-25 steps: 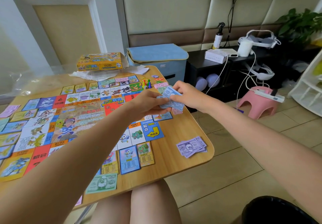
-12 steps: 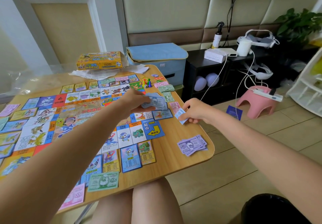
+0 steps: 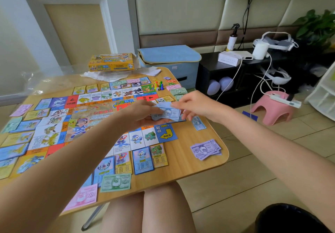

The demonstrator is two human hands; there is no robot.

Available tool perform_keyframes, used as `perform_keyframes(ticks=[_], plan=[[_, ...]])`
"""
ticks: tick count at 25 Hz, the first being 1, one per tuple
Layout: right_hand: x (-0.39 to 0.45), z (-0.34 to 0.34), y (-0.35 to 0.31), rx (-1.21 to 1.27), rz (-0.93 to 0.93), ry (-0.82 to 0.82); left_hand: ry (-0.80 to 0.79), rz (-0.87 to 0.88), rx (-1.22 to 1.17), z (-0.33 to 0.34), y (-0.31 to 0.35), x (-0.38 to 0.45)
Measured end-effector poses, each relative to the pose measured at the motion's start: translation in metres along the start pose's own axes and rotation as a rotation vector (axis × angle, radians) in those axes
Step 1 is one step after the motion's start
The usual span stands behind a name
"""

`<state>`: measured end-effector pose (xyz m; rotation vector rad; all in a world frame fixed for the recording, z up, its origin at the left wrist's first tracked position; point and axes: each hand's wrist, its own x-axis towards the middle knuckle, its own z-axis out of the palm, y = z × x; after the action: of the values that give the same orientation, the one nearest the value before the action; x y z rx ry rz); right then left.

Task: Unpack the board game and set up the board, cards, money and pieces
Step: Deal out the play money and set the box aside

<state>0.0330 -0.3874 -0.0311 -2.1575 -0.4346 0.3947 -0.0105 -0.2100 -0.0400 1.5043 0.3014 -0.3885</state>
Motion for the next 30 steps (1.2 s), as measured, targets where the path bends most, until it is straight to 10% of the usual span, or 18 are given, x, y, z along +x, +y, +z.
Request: perform_keyframes(ticks=[21, 30], plan=[[0.004, 0.041, -0.035, -0.014, -0.038, -0.263, -0.064, -0.081, 0.107, -0.073, -0.02, -0.042], [-0.036, 0.088, -0.032, -0.222, -0.091, -0.681, -0.005, -0.047, 0.067, -0.08, -0.028, -0.056]])
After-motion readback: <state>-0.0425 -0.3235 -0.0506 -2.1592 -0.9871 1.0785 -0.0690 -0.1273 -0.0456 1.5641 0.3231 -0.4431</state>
